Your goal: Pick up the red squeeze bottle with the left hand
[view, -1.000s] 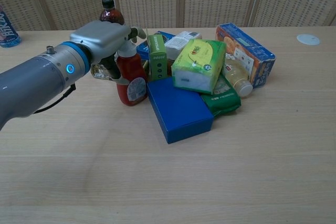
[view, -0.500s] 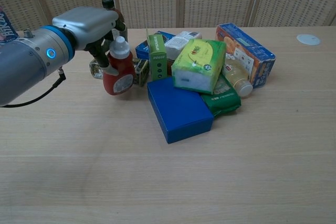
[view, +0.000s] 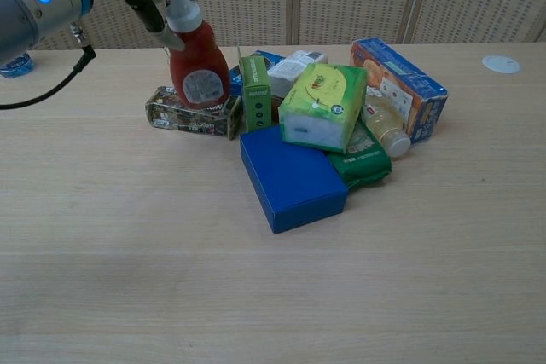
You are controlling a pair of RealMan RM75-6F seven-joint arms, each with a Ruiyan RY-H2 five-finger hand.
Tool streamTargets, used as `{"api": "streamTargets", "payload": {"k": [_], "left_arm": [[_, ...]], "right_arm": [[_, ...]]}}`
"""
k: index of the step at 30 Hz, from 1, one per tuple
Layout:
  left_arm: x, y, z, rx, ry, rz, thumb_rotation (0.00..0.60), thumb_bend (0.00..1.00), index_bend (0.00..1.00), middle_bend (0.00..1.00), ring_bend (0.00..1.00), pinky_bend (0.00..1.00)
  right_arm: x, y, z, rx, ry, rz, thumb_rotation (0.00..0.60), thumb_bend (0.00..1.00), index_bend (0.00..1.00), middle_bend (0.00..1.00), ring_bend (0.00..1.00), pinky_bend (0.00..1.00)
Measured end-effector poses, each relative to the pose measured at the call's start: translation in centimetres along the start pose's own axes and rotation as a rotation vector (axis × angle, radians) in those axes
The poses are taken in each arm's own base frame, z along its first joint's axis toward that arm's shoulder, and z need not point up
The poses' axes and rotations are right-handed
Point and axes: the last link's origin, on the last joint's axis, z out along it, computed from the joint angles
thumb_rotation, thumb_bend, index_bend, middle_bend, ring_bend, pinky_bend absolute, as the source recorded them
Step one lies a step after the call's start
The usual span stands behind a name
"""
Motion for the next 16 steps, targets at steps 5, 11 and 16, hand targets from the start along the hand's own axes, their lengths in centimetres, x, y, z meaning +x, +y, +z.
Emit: {"api": "streamTargets", "payload": {"k": [5,11,16], "left_arm": [[2.9,-0.1,0.5,-0.002,0.051,0.017,0.600,0.00,0.82,0.94,0.79,1.00],[7.6,0.1,1.4,-0.007,0.141,0.044,0.600,0.00,0.82,0.94,0.79,1.00],[11.6,0.3,1.6,-0.009,0.207,0.073,0.600,0.00,0.82,0.94,0.79,1.00]], "right_arm": [[0.0,0.0,0.0,0.000,0.002,0.002,0.511,0.00,0.00,0.00,0.00,0.00],[0.1,0.0,0.0,0.000,0.002,0.002,0.513,0.00,0.00,0.00,0.00,0.00],[0.1,-0.1,-0.2,0.004,0.002,0.004,0.512,0.00,0.00,0.00,0.00,0.00]]}}
